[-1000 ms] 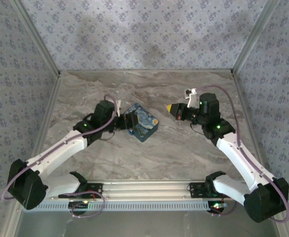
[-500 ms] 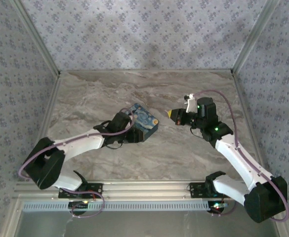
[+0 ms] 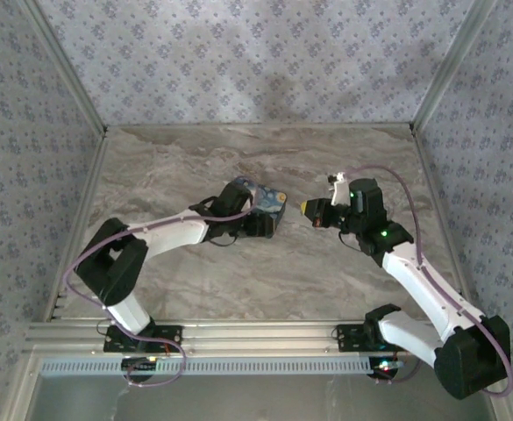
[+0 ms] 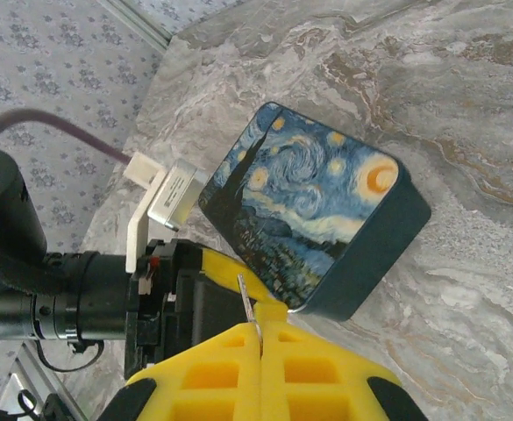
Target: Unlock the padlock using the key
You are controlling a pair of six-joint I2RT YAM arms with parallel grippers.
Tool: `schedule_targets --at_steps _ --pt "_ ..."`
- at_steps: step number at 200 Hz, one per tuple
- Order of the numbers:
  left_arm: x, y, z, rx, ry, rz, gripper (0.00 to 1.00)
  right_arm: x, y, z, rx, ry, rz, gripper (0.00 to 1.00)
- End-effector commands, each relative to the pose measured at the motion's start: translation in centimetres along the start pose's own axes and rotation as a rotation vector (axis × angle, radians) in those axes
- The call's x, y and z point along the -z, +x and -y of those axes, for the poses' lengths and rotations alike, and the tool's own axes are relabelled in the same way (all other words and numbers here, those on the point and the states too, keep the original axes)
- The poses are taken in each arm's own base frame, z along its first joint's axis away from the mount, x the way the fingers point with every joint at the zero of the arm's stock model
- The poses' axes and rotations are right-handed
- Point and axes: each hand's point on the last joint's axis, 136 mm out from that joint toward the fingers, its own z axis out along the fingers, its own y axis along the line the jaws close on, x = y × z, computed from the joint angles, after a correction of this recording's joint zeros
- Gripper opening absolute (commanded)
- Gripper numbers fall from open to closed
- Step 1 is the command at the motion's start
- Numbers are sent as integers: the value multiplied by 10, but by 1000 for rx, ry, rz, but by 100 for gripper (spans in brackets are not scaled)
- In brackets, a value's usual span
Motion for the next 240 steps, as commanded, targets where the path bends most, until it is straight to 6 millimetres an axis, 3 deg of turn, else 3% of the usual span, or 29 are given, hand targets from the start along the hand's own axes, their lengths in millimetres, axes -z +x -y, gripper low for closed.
schedule_targets --at_steps 1,43,69,93,116,126,131,151,170,207,240 --pt "-3 -20 28 -53 71 24 62 -1 3 10 3 35 1 0" --pt "-6 -27 45 -76 115 4 62 -8 5 26 -12 98 -10 0" --pt "8 -15 35 -94 94 5 63 -17 -1 39 -4 169 -23 0" --pt "22 1 24 -102 79 8 67 -31 -18 43 17 210 -33 0" --pt "28 11 9 -86 73 32 74 -55 -42 47 37 246 -57 0" --pt "29 12 2 -78 72 55 94 -67 -52 49 45 257 -68 0" --pt "30 11 -2 -75 66 69 98 -74 -57 50 47 266 -72 0" --pt "31 4 -8 -84 69 106 98 -99 -85 50 68 283 -68 0" --pt "26 -4 -13 -131 57 156 98 -125 -98 57 69 307 -83 0" --pt "16 -19 -19 -218 109 319 98 -166 -110 77 61 361 -118 0" --pt "5 -19 -24 -275 133 333 98 -189 -117 78 71 376 -129 0"
